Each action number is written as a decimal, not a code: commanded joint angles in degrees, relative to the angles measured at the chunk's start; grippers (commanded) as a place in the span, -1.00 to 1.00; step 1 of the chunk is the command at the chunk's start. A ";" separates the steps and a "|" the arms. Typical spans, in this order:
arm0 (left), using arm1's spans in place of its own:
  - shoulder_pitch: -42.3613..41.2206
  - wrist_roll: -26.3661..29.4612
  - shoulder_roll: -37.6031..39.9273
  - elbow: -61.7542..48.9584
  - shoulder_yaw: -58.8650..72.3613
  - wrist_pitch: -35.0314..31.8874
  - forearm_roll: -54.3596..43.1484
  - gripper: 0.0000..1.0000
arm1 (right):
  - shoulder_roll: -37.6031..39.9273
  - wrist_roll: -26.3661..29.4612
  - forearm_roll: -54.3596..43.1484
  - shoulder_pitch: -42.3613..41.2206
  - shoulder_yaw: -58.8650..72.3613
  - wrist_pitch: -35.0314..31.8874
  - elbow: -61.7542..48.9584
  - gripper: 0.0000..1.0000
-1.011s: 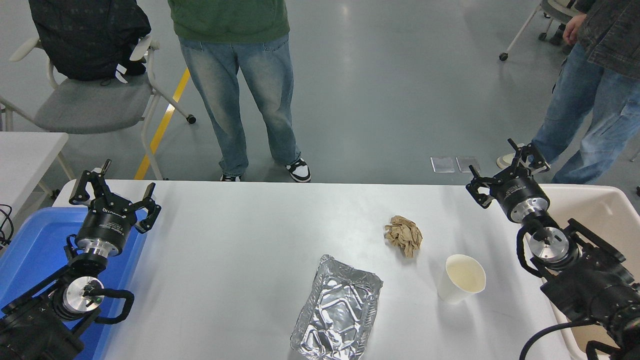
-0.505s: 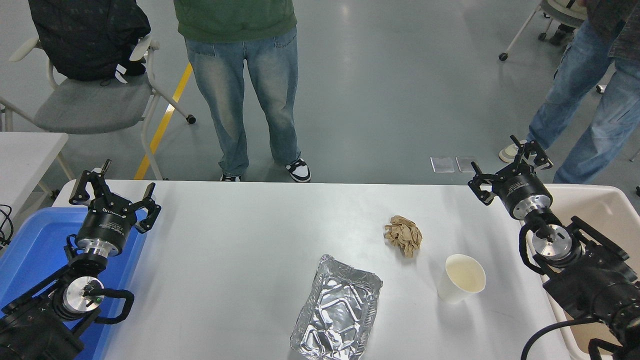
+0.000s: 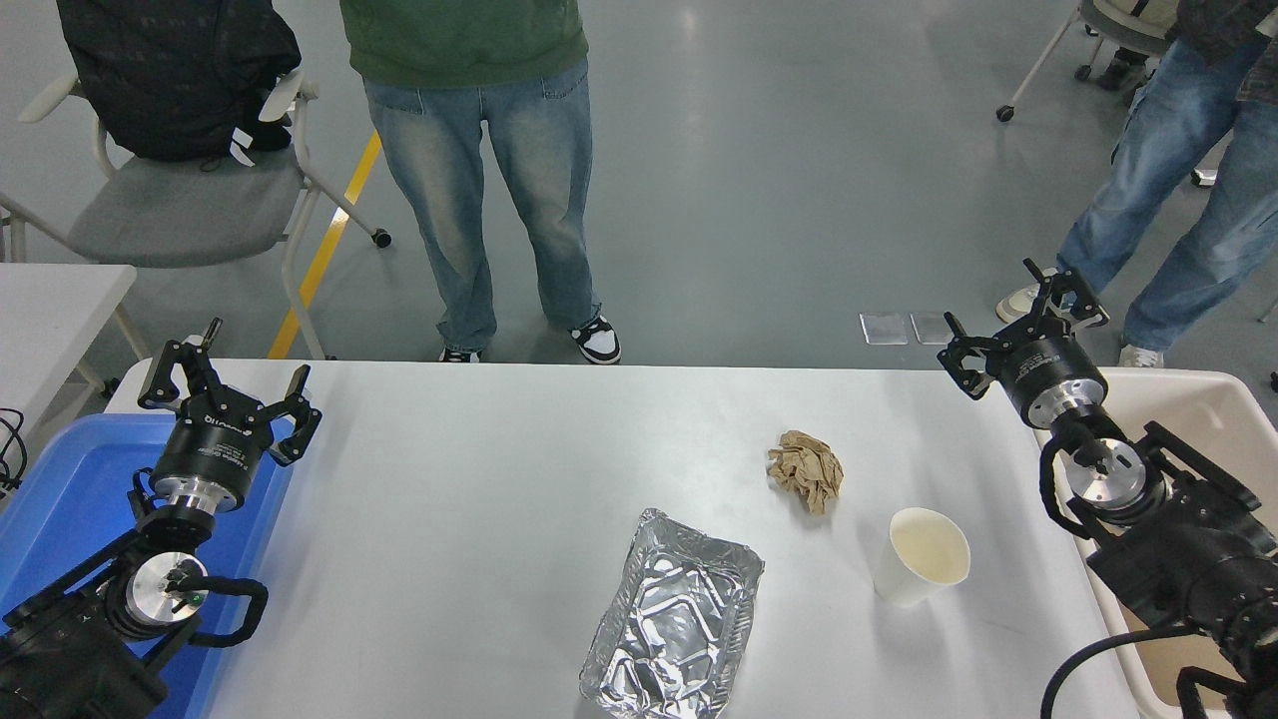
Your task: Clean the table surface
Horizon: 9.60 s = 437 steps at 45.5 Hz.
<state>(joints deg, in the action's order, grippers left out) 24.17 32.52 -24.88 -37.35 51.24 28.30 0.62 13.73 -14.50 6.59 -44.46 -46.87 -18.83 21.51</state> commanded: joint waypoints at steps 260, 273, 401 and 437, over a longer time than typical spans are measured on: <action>0.18 -0.35 0.00 -0.18 0.09 0.97 -0.27 0.98 | 37.94 5.89 -82.27 -6.43 46.35 8.46 48.54 -1.00; 0.26 -0.35 0.01 -0.18 0.09 0.97 -0.27 0.98 | 44.18 4.57 -82.44 -7.04 46.26 7.32 52.05 -1.00; 0.17 -0.26 0.01 -0.18 0.09 0.97 -0.27 0.98 | 17.29 -6.24 -64.17 6.49 56.18 22.79 -21.24 -1.00; 0.17 -0.26 -0.08 -0.18 0.09 0.97 -0.27 0.98 | 14.04 -5.28 -50.10 9.92 67.00 25.07 -24.50 0.11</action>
<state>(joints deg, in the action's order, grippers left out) 24.35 32.26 -24.91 -37.53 51.33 29.27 0.35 27.99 -19.94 -44.51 -35.58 19.58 5.98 -2.61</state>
